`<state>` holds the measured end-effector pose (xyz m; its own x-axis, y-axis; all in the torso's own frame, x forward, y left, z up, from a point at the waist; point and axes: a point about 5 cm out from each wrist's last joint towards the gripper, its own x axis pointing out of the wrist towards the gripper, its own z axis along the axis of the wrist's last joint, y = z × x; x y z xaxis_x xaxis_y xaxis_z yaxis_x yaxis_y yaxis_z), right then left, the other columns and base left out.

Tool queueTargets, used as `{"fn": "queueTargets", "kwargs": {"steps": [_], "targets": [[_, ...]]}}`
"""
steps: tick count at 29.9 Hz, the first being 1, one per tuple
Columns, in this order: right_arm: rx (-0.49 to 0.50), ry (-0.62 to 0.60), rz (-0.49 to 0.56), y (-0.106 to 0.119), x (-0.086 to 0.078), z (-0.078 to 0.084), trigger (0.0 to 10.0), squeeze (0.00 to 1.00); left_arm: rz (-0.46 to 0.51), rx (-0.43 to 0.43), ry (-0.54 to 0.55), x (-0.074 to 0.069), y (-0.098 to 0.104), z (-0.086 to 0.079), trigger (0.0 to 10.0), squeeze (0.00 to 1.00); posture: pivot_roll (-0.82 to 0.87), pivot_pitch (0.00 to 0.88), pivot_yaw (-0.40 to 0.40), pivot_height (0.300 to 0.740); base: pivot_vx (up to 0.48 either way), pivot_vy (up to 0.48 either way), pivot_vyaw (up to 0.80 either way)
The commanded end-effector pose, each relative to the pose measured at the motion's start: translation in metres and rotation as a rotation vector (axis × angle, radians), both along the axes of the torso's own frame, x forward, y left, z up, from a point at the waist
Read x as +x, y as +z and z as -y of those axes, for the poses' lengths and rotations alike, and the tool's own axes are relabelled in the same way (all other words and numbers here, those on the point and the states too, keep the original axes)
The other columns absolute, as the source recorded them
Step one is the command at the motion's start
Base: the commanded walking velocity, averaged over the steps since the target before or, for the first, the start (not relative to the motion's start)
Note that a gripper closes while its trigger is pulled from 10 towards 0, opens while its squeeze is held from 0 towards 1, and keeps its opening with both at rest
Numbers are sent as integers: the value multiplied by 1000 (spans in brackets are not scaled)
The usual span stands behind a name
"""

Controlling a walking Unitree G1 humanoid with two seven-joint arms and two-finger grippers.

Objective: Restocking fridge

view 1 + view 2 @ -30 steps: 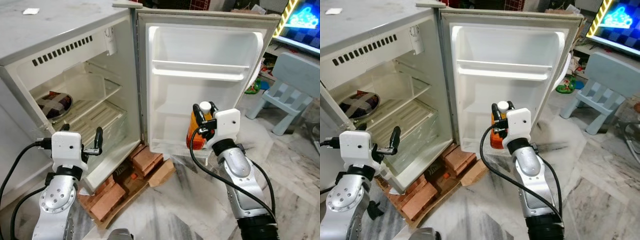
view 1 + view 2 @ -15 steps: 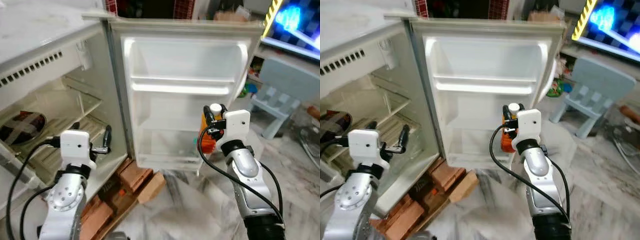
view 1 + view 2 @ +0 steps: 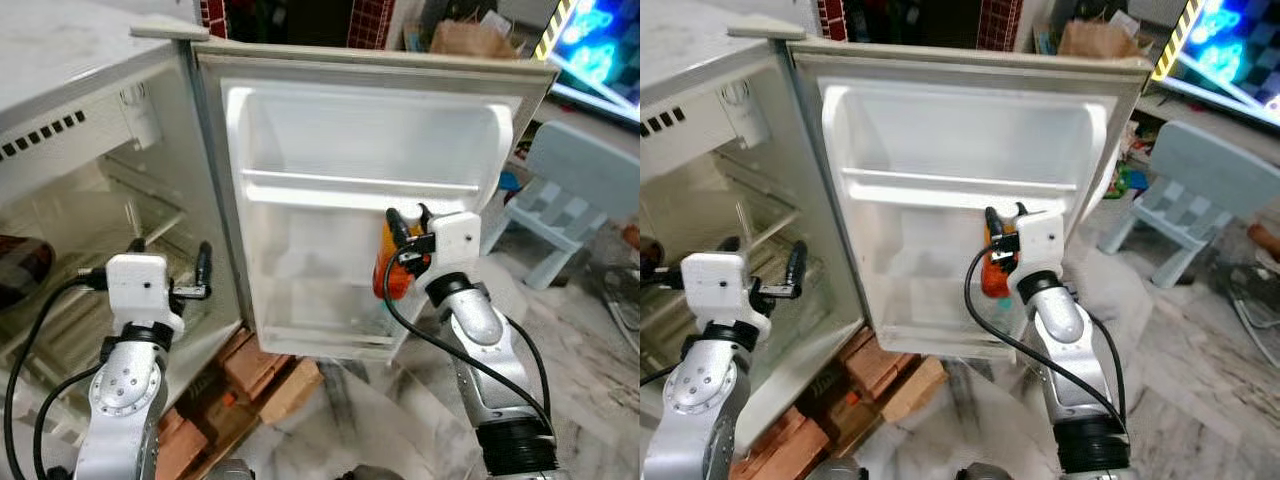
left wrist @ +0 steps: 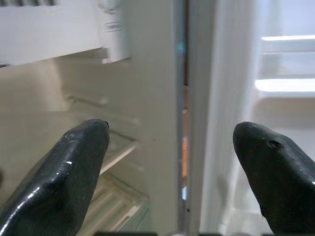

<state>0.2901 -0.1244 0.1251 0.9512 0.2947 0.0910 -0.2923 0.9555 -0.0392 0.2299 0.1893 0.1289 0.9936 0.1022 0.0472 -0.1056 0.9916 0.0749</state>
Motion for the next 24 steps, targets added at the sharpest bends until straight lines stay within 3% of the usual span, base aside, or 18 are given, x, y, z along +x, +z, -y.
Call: {"fn": "queueTargets", "kwargs": {"steps": [1,6,9,13,20,24], "targets": [[9,18,16,4,-1,-3,10000,0,10,-15,60,-1,3,-5,10000,0,149,16,-83,740,0,0,0],[21,22,0,1,-4,-4,10000,0,18,-60,137,0,3,-5,10000,0,161,31,-94,740,0,0,0],[21,34,5,2,-3,-9,10000,0,32,-5,34,3,8,9,10000,0,163,40,-97,740,0,0,0],[22,36,11,4,-2,-10,10000,0,27,26,-38,4,10,12,10000,0,157,48,-90,740,0,0,0],[29,23,12,4,0,-7,10000,0,25,45,8,8,15,-8,10000,0,153,64,-84,711,0,0,0],[29,31,13,5,0,-8,10000,0,20,52,-3,6,15,-7,10000,0,151,70,-90,686,0,0,0]]}}
